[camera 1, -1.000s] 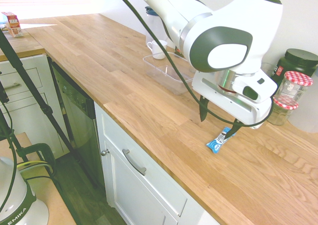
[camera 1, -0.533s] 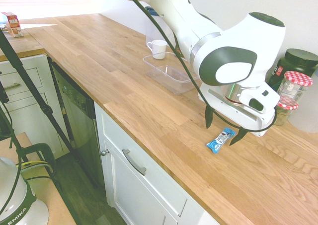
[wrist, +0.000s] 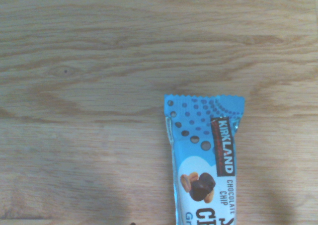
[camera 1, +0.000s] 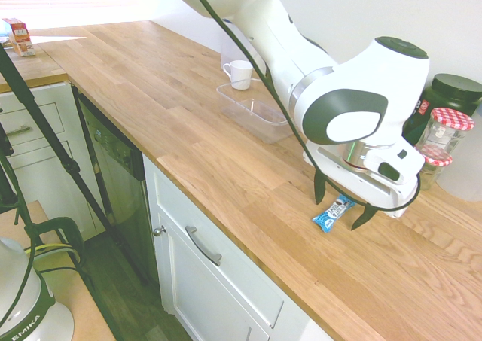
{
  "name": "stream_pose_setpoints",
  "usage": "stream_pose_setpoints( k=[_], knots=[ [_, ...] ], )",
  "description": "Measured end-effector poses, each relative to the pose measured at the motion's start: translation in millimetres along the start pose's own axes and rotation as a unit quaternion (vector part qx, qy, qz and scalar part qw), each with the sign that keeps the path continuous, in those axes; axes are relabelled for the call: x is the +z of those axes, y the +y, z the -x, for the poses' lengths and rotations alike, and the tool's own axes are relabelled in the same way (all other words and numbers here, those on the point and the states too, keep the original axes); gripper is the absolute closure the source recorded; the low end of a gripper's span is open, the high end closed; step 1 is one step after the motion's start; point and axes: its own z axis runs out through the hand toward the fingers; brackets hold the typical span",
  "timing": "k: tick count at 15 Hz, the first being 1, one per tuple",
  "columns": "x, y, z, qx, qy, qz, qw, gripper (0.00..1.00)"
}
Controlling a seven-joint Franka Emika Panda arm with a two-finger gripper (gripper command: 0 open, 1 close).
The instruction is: Put the protein bar into the container
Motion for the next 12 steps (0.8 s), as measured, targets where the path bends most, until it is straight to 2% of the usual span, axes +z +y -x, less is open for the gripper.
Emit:
stream_pose_setpoints(
  k=[12],
  knots=[
    [10.2, -22.5, 5.2, -0.023, 0.016, 0.001, 1.0, 1.0]
  ],
)
